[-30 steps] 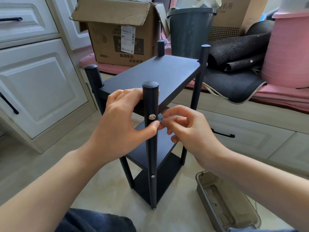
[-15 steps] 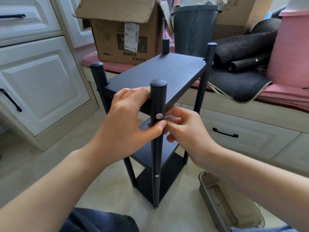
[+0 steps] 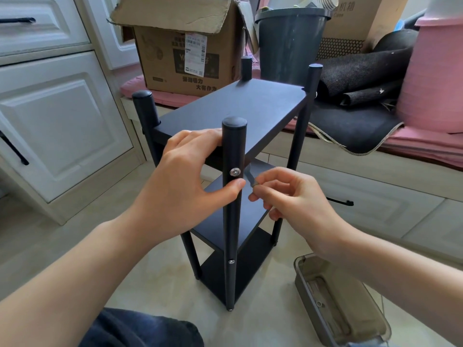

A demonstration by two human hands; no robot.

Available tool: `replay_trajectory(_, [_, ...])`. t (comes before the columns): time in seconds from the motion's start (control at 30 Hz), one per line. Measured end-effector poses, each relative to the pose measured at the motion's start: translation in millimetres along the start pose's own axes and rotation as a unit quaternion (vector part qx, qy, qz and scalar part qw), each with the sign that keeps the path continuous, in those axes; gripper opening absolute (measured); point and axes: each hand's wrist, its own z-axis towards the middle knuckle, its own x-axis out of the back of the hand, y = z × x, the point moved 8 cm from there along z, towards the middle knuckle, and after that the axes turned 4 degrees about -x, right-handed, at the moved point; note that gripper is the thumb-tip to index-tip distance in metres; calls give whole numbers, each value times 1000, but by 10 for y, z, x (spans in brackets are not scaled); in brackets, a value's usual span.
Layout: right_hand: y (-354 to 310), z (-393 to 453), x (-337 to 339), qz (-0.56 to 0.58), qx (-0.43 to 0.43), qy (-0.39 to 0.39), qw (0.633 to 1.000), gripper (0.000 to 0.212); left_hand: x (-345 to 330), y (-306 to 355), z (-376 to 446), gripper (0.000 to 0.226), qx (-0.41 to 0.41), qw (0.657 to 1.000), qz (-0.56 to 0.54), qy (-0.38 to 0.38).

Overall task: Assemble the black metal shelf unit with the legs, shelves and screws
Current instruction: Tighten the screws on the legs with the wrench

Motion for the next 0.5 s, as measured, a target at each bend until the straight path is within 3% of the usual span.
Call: replay_trajectory(0.5, [-46,-56,110,10,6,24,1000,16,-10,-32,-10,54,26,1000,1,-7])
